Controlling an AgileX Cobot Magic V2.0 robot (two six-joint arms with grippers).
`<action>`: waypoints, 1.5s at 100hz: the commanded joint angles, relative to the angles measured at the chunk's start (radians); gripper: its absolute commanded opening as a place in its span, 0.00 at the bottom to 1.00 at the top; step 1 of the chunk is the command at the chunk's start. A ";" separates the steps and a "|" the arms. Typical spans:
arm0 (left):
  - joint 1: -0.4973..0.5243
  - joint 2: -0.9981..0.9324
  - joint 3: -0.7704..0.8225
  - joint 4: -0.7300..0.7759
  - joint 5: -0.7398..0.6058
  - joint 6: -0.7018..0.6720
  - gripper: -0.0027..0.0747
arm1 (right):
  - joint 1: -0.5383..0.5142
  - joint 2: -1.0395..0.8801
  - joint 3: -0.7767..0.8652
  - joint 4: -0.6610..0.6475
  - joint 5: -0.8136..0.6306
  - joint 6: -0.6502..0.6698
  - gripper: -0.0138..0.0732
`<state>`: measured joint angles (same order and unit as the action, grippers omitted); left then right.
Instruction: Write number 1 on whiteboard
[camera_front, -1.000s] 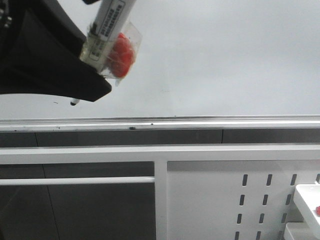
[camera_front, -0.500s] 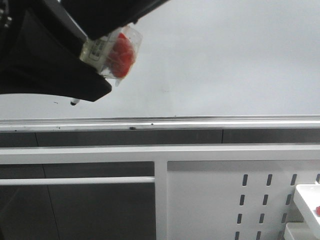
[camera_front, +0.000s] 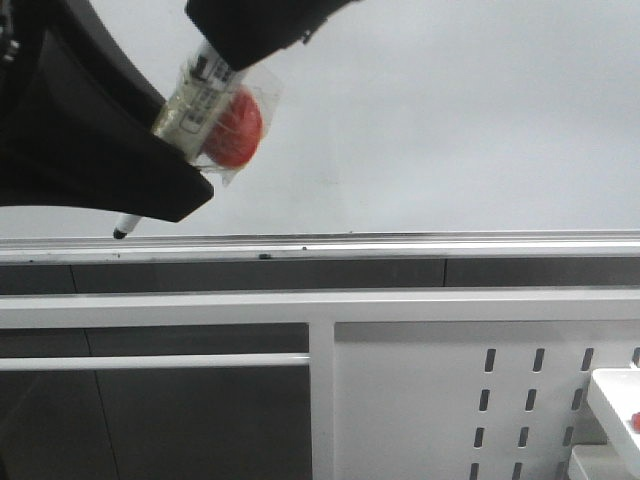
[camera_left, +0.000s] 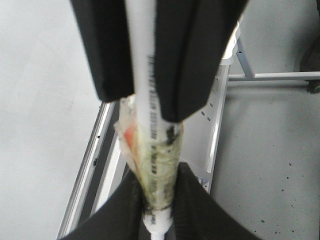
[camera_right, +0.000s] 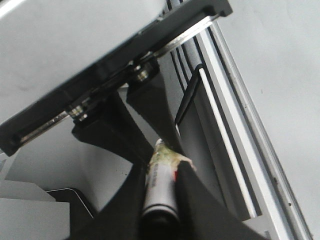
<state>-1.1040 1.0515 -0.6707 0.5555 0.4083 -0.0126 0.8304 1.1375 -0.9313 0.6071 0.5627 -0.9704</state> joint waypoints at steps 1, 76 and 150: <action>-0.007 -0.018 -0.036 0.058 -0.074 0.049 0.01 | 0.005 -0.014 -0.035 0.047 -0.012 0.012 0.08; -0.007 -0.512 -0.017 -0.202 0.135 -0.121 0.43 | 0.005 -0.278 0.262 0.013 -0.587 0.012 0.08; -0.005 -1.028 0.270 0.168 0.154 -0.638 0.01 | 0.005 -0.288 0.438 -0.032 -0.931 -0.060 0.08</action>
<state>-1.1048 0.0116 -0.3787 0.6875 0.6238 -0.6378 0.8388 0.8313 -0.4661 0.6036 -0.2761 -1.0166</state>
